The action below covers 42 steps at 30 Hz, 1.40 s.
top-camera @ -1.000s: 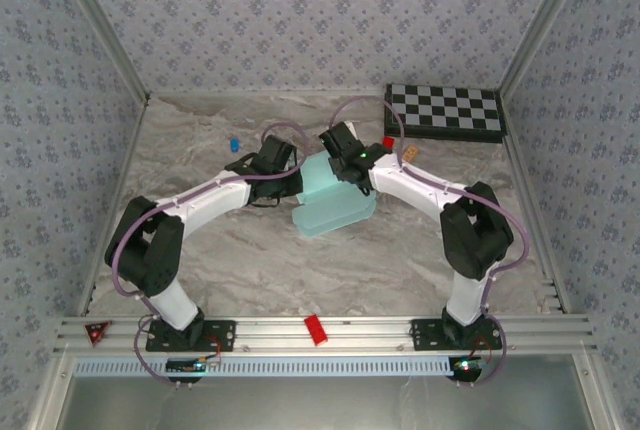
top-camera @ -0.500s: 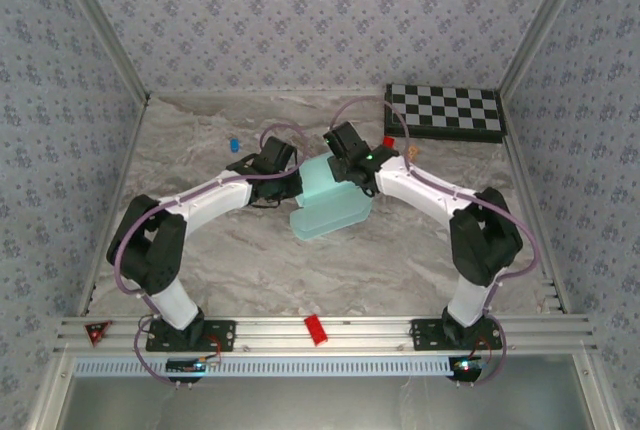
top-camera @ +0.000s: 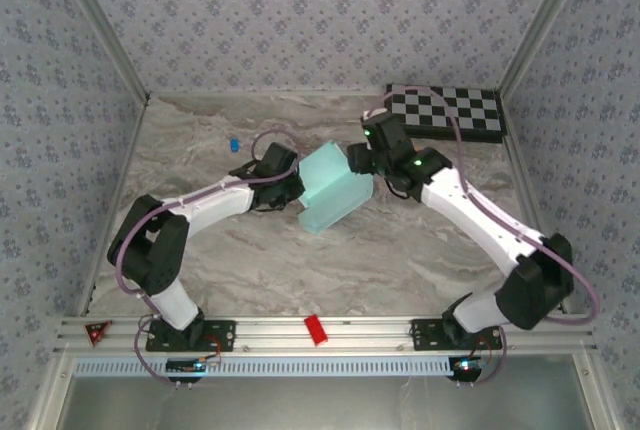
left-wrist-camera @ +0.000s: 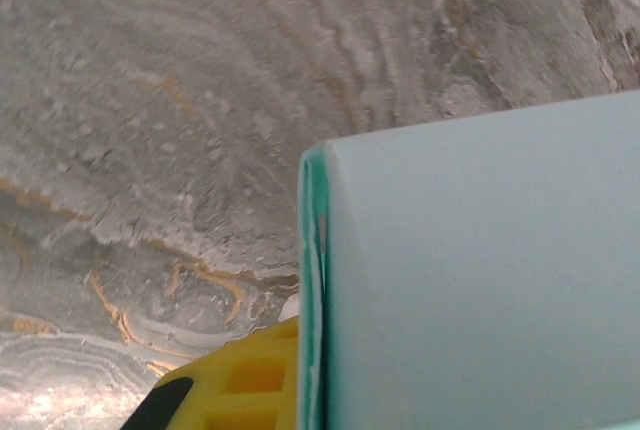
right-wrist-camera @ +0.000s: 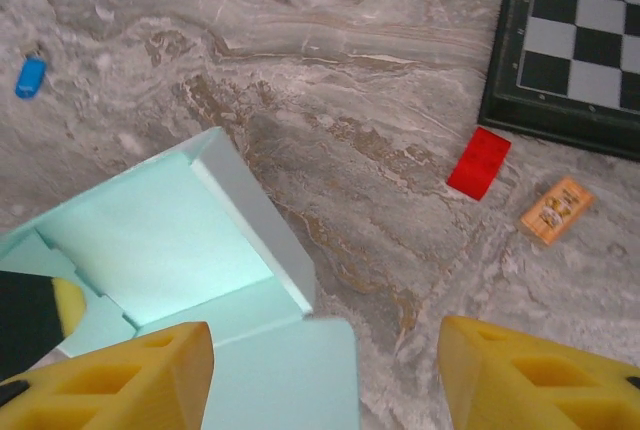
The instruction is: Fold the paper box
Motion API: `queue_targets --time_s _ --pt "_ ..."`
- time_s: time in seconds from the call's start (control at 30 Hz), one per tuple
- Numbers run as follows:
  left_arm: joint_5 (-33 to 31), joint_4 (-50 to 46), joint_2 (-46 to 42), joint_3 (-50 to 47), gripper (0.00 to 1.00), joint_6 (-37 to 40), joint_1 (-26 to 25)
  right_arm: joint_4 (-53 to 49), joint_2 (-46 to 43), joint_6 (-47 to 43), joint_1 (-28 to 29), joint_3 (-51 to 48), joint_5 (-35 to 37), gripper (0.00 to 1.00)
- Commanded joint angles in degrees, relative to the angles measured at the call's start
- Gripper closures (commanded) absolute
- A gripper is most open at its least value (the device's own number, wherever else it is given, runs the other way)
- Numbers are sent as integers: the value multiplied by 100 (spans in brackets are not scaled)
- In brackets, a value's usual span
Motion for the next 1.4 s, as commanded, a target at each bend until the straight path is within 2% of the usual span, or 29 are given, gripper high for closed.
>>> queue_targets --time_s 0.0,0.1,0.2,0.3,0.4,0.57,1.07,1.37 --pt "-319 250 -349 -180 100 -1162 -57 -380 -592 504 -89 -235 -280 37" --pt "-724 -437 -407 26 100 -1791 -136 -435 -1070 718 -75 -455 -344 36" --pt "-897 -1118 -399 322 100 -2208 -218 -795 -1408 1063 -145 -664 -750 36" --pt "-883 -1281 -466 326 100 -2707 -306 -795 -1584 1343 -169 -791 -1008 36" --pt "-903 -1402 -569 250 100 -3232 -422 -672 -1665 1833 -152 -1018 -1556 39" --pt "-1002 -1672 -675 191 100 -3825 -606 79 -1833 2674 91 -1653 -1931 43" --pt "-866 -1564 -688 -103 100 -4317 -777 761 -1567 2968 372 -2019 -1893 44" --pt "-830 -1638 -722 -110 100 -4403 -824 1086 -1286 3150 420 -2120 -1927 54"
